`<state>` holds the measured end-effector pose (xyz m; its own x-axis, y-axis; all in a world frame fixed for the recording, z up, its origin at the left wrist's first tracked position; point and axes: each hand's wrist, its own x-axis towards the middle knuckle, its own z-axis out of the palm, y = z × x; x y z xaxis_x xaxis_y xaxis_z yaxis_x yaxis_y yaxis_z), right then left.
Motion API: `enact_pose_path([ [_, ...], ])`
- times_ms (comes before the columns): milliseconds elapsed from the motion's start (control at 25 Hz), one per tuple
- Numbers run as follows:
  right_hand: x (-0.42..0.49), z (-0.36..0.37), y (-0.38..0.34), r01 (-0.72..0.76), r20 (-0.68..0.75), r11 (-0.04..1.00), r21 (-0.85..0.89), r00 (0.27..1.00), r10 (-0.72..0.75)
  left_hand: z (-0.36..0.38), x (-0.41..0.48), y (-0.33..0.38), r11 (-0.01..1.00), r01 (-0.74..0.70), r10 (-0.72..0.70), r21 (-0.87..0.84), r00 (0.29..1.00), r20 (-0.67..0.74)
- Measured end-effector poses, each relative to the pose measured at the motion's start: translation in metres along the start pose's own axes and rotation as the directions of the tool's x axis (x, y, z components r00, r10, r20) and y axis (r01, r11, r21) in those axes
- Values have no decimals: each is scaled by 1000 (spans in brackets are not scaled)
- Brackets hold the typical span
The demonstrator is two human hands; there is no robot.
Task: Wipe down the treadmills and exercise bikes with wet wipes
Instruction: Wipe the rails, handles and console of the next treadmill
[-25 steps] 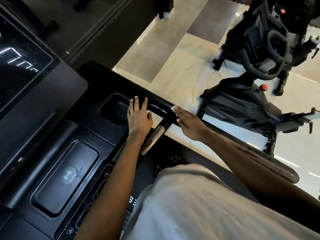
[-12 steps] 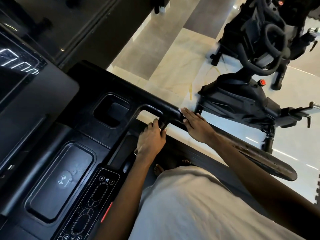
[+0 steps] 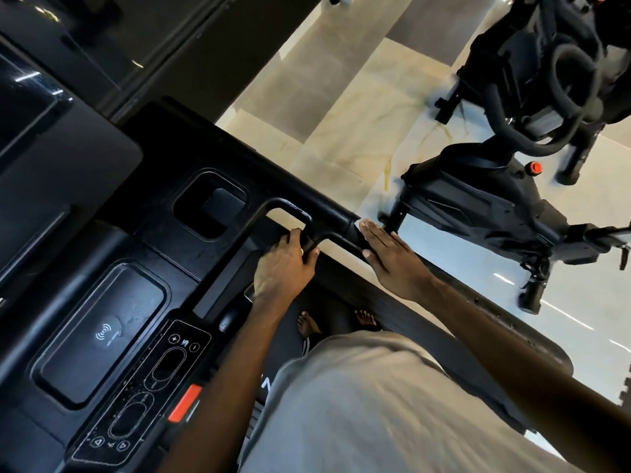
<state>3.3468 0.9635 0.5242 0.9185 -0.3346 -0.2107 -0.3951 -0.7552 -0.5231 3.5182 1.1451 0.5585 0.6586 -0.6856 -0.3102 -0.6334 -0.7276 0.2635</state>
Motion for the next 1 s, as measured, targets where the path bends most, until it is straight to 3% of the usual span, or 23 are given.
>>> enact_pose_path([
  [160,17,-4,-18,92,10,996,4,996,-92,0,-1,6,998,56,-56,20,998,-26],
  [280,44,-11,-9,-84,153,986,146,986,61,-1,2,16,990,132,-135,-45,989,-65],
  [400,61,-27,3,-240,286,939,245,944,166,6,6,37,992,96,-107,-87,986,-129],
  [560,25,-33,10,-135,180,951,278,980,86,14,11,57,995,91,-96,-45,987,-132],
  [800,-5,-24,28,-266,141,952,151,959,246,19,15,60,1000,7,-5,17,996,-92],
  [1000,-10,-17,12,-46,99,983,177,995,29,22,19,72,987,110,-131,-113,972,-197],
])
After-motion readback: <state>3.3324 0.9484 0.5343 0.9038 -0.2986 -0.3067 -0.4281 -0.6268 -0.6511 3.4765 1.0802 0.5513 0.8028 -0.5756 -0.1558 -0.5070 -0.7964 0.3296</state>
